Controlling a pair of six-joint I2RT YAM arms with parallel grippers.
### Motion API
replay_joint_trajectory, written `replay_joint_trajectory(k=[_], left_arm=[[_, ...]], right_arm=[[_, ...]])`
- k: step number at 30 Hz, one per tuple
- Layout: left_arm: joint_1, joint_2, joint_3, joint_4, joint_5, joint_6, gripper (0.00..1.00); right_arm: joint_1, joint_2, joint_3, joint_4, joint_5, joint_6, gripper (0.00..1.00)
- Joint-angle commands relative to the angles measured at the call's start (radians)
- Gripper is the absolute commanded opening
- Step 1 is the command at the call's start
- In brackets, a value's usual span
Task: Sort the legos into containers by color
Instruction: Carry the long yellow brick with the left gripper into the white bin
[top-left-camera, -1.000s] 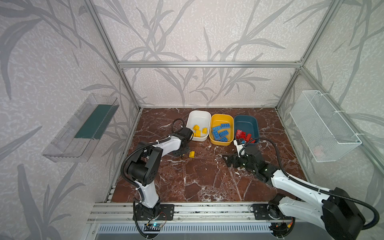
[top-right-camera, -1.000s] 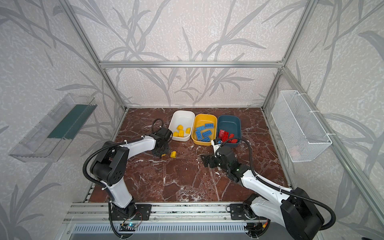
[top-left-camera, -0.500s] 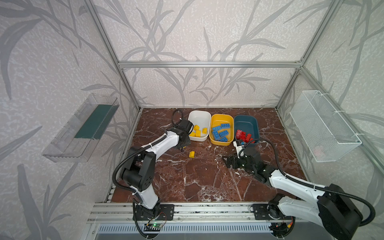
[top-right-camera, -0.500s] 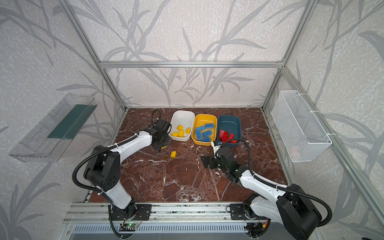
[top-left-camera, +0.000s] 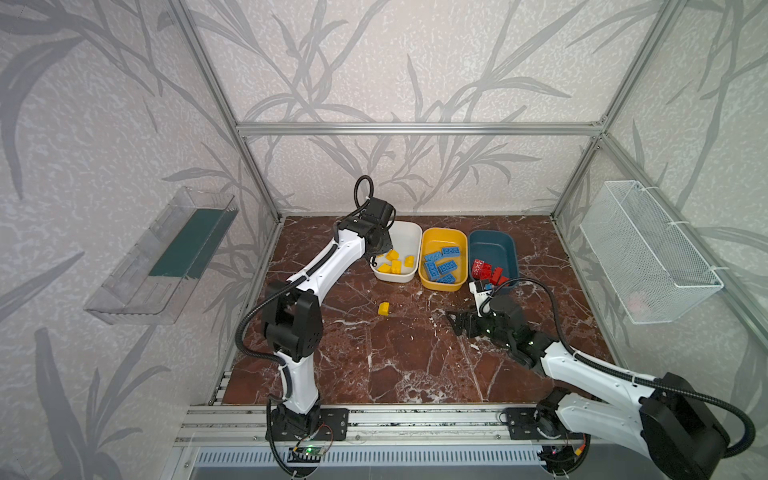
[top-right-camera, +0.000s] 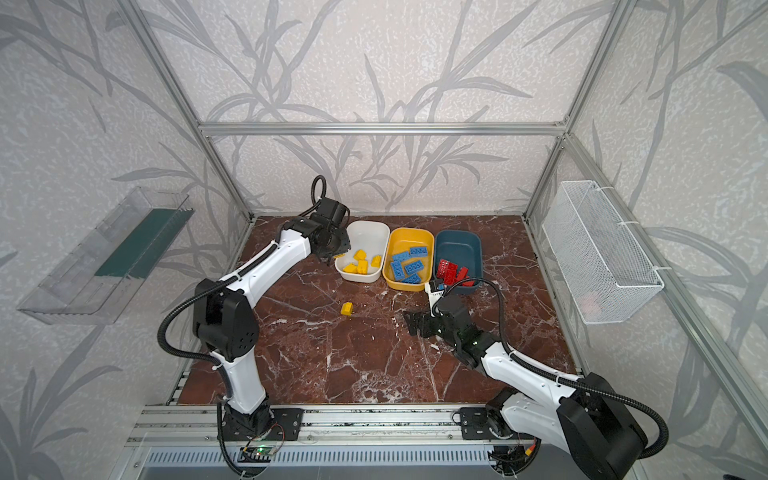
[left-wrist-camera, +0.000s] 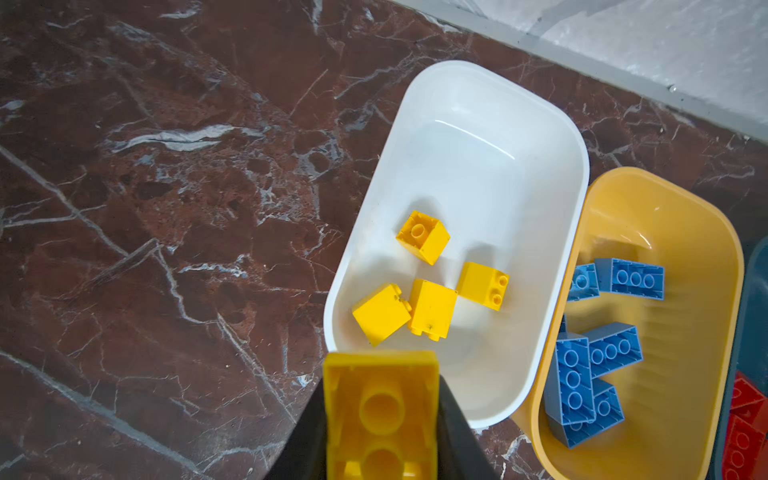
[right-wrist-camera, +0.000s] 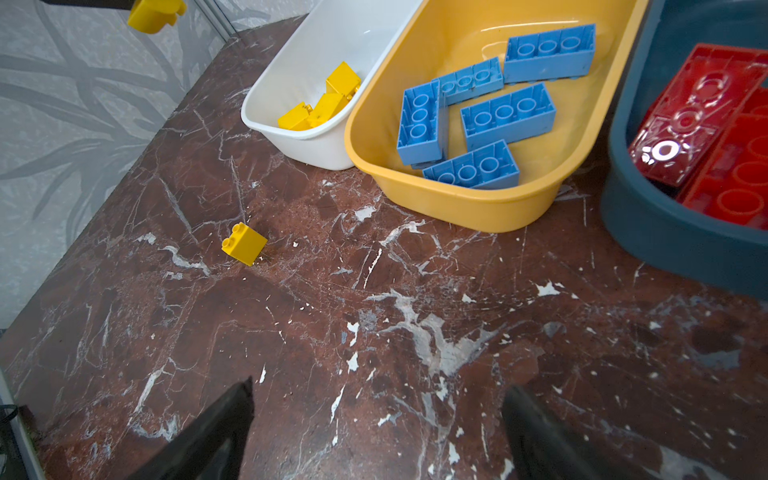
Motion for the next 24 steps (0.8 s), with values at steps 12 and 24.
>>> replay_joint_trajectory(k=[12,24], left_arm=[[-0.009,0.289,0.354,-0.152,0.136,0.079,0.18],[-0.022,0.489,0.558,-0.197,0.186,0.068,0.19]], right_arm=[[0.002,-0.025,-0.067,0.105,0.036,0.019,0.94],[0.003,-0.002,-0.068,0.122,0.032,0.029,0.94]])
